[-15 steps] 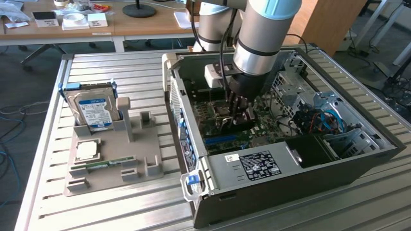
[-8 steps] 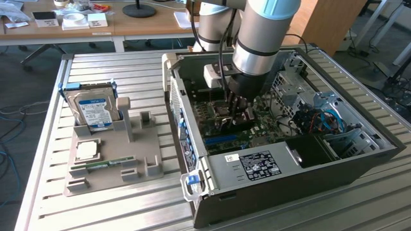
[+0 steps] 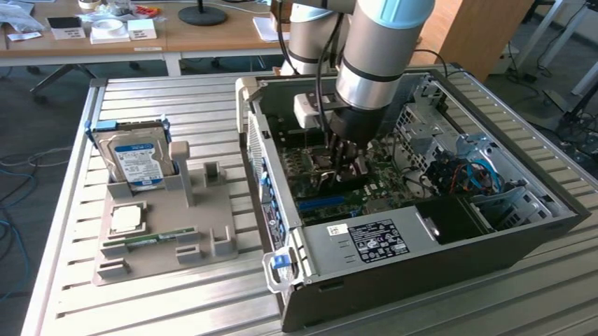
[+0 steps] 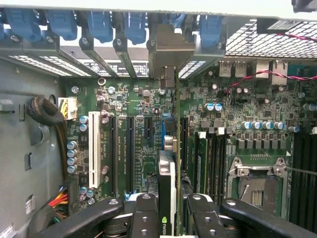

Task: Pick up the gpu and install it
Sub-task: 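Insert the gpu into the slot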

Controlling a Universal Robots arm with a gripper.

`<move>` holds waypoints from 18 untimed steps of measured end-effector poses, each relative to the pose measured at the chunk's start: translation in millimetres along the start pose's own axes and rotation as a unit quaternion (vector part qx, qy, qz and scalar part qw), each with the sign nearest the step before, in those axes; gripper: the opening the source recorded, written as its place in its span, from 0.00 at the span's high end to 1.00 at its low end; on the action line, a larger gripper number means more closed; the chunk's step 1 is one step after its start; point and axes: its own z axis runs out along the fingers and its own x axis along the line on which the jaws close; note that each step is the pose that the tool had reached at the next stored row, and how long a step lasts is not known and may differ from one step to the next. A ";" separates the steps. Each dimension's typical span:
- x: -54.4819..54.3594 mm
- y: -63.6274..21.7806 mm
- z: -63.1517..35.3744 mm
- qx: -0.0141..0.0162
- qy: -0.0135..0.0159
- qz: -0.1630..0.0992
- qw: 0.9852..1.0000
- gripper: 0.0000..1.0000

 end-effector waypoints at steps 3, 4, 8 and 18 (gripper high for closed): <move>0.0 1.1 0.0 0.000 0.000 0.000 1.000 0.73; 0.0 1.5 0.0 0.000 0.000 0.000 1.000 0.73; 0.0 1.7 0.0 0.000 0.000 0.000 1.000 0.73; 0.1 1.9 1.4 0.000 0.000 0.000 1.000 0.73</move>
